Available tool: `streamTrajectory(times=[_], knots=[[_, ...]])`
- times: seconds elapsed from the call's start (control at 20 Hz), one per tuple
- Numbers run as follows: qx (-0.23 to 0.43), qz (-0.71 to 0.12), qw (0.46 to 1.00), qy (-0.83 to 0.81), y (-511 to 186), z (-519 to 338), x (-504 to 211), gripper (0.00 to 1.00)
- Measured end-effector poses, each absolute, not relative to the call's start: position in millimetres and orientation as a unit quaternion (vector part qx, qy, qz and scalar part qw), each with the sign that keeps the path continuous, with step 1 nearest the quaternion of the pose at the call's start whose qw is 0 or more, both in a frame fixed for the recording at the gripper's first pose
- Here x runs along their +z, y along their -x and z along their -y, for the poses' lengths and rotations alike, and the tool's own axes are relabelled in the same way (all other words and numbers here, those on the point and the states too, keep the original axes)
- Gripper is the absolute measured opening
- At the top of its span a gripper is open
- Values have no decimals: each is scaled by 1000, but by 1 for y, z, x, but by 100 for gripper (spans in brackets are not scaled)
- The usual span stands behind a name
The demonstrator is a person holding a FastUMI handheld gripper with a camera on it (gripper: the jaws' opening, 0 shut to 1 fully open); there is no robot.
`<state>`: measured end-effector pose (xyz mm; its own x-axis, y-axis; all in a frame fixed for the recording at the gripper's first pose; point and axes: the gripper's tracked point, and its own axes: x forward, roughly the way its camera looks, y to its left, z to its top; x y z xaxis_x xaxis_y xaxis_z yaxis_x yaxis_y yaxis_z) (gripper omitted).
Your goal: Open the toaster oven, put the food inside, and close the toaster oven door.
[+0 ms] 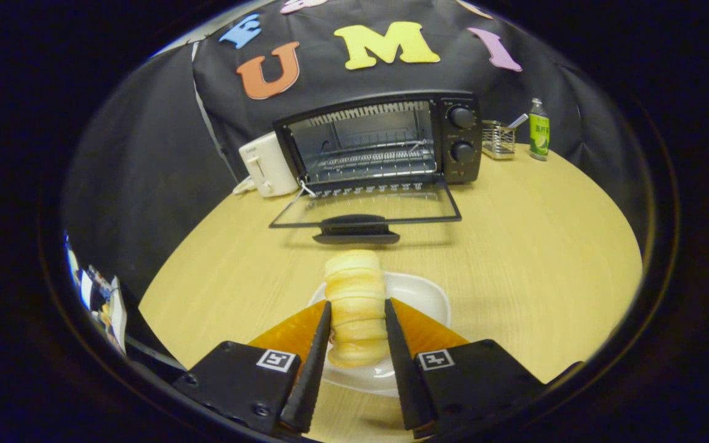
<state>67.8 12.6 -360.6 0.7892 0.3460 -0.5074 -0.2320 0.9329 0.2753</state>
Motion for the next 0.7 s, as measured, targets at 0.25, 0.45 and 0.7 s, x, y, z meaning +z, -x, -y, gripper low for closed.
streamTrajectory(times=[0.25, 0.45, 0.7], knots=[[163, -250, 934, -195, -101, -21, -319, 58], [169, -230, 918, -273, -136, -27, -298, 58], [214, -135, 842, -477, -184, -35, -256, 58]])
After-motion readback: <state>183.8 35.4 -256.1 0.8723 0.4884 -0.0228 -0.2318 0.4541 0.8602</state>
